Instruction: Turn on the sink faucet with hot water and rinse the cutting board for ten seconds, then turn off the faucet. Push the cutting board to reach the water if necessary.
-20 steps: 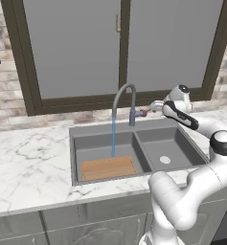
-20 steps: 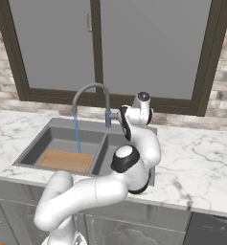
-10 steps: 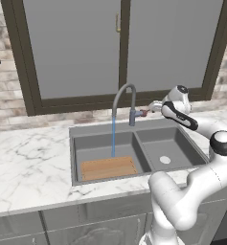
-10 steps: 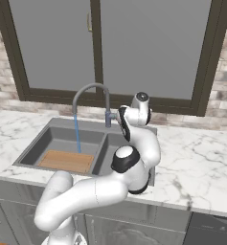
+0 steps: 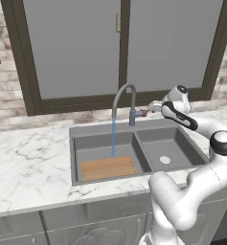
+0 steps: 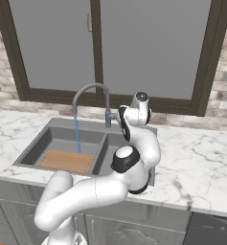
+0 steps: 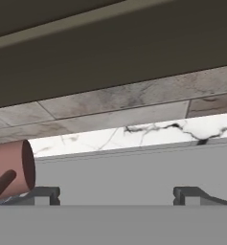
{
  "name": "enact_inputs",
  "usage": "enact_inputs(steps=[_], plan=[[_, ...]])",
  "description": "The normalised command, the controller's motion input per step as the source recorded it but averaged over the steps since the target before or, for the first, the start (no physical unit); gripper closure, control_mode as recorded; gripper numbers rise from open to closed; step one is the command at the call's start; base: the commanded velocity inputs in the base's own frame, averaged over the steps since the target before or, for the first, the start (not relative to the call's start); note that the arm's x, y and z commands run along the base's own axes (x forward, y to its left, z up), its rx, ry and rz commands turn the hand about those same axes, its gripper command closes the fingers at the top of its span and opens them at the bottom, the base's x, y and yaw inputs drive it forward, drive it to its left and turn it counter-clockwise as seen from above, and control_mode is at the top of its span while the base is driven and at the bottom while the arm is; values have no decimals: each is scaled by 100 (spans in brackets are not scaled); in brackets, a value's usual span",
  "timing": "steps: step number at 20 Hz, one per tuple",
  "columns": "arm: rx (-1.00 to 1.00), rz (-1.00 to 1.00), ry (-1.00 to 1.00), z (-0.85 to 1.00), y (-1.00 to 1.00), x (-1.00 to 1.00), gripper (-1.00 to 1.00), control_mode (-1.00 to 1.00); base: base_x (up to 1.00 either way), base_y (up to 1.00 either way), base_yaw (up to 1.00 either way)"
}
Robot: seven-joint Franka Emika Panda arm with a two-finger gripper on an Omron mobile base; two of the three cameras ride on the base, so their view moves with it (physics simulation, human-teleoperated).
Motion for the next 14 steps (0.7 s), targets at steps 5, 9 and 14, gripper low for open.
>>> enact_inputs(steps=[5, 9, 14], plan=[[0, 0, 0, 0, 22, 0, -100, -100, 0, 0, 0], [0, 0, 0, 0, 23, 0, -100, -100, 0, 0, 0], [0, 0, 0, 0, 20, 0, -100, -100, 0, 0, 0]])
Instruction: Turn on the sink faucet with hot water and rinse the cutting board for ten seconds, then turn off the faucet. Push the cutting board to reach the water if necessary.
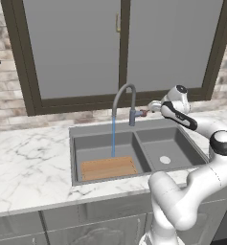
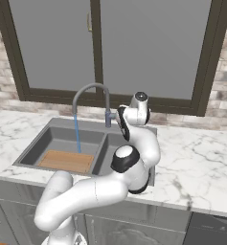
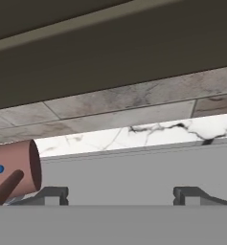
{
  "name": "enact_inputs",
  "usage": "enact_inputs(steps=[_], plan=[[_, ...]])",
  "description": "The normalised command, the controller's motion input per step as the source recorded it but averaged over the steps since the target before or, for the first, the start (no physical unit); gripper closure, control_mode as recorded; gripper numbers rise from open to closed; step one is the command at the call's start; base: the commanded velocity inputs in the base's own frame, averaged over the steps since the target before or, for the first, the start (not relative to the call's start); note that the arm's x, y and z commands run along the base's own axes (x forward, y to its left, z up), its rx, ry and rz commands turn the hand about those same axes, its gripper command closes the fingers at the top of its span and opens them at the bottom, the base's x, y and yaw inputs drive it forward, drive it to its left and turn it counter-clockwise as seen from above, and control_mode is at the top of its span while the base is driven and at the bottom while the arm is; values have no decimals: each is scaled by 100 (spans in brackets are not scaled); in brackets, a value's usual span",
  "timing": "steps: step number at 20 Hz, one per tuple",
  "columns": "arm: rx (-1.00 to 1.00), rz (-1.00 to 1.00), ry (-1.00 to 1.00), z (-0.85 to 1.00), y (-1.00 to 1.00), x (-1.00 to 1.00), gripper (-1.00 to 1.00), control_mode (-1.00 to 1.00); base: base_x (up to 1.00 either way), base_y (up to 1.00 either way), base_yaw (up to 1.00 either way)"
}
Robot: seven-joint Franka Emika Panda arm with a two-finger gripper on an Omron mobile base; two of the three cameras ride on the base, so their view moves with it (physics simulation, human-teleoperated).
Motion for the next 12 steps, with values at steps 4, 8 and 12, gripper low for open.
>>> enact_inputs(steps=[4, 8, 12], plan=[[0, 0, 0, 0, 28, 0, -100, -100, 0, 0, 0], [0, 0, 0, -2, 34, 0, -100, -100, 0, 0, 0], [0, 0, 0, -6, 35, 0, -100, -100, 0, 0, 0]])
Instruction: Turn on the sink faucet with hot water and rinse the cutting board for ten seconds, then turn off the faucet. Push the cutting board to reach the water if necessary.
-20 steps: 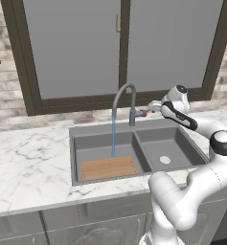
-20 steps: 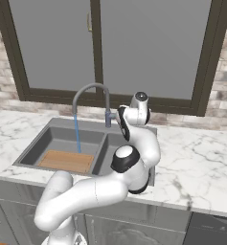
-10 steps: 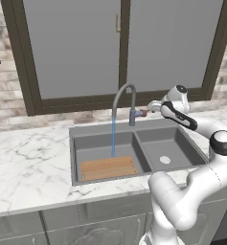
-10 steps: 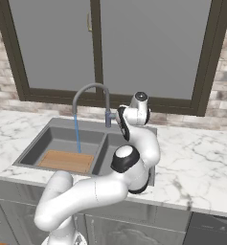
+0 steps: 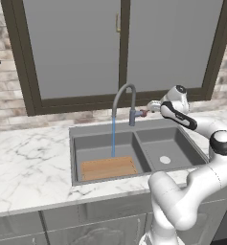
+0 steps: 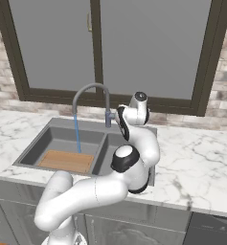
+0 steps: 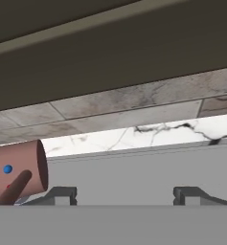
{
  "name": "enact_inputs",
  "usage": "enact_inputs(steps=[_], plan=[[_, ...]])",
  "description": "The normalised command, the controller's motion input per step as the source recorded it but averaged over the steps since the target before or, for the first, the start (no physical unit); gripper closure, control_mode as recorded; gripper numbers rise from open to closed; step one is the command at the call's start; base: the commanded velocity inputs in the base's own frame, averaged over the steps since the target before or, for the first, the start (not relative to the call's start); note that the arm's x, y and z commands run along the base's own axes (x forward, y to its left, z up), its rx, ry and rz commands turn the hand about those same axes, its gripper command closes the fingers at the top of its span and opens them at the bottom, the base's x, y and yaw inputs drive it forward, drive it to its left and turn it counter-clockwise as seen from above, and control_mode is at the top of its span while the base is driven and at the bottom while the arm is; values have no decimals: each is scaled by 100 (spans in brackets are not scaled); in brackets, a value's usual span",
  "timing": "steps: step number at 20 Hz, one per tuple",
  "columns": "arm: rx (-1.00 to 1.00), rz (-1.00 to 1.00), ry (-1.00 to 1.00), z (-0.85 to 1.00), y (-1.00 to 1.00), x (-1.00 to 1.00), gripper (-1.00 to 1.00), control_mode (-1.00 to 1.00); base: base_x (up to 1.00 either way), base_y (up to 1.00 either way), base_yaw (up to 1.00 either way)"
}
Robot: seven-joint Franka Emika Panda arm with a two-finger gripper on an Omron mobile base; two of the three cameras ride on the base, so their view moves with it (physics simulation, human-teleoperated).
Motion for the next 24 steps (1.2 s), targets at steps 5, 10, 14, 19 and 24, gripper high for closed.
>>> enact_inputs(steps=[5, 10, 14, 19, 24], plan=[[0, 0, 0, -8, 38, 0, -100, -100, 0, 0, 0], [0, 0, 0, -11, 43, 0, -100, -100, 0, 0, 0], [0, 0, 0, -7, 45, 0, -100, -100, 0, 0, 0], [0, 0, 0, -9, 46, 0, -100, -100, 0, 0, 0], [0, 0, 0, -12, 45, 0, -100, -100, 0, 0, 0]])
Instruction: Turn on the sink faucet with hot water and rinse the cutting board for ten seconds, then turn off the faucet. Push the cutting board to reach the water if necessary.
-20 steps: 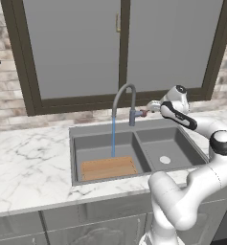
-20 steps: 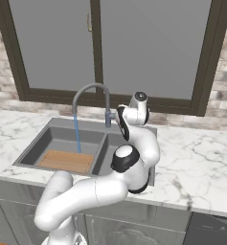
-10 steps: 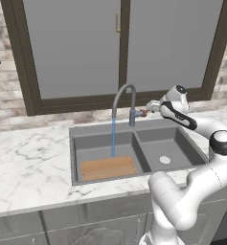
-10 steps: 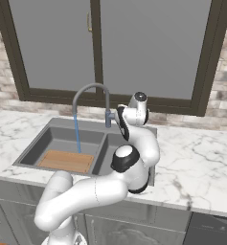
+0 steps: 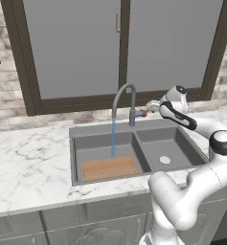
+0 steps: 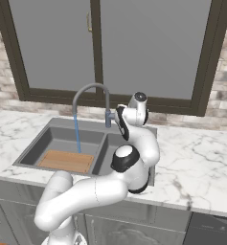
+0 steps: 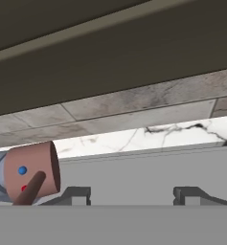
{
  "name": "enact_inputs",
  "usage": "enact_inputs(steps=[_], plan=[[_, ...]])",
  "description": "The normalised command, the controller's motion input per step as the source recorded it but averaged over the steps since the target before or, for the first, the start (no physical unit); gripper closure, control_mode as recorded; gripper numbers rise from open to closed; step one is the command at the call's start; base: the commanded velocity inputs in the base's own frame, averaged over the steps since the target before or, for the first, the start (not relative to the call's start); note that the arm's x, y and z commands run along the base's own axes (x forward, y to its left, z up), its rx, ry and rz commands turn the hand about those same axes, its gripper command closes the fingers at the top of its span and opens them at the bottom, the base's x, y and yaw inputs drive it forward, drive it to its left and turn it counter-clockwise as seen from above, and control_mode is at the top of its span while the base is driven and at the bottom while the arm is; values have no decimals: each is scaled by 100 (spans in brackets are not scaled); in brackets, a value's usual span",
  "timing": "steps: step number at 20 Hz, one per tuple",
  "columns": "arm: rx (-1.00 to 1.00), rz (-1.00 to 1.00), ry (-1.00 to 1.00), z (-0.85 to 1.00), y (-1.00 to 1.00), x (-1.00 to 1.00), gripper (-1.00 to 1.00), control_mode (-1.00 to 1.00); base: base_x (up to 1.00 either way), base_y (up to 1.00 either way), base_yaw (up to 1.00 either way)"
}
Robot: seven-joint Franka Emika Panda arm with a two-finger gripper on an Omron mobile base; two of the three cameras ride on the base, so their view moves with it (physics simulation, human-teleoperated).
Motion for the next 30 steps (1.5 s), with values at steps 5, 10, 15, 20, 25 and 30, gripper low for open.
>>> enact_inputs(steps=[5, 10, 15, 20, 25, 30], plan=[[0, 0, 0, -16, 48, 0, -100, -100, 0, 0, 0], [0, 0, 0, -17, 48, 0, -100, -100, 0, 0, 0], [-1, 0, 0, -19, 50, 0, -100, -100, 0, 0, 0], [-2, 0, 0, -21, 56, 0, -100, -100, 0, 0, 0], [-2, 0, 0, -21, 57, 0, -100, -100, 0, 0, 0], [-2, 0, 0, -25, 60, 0, -100, -100, 0, 0, 0]])
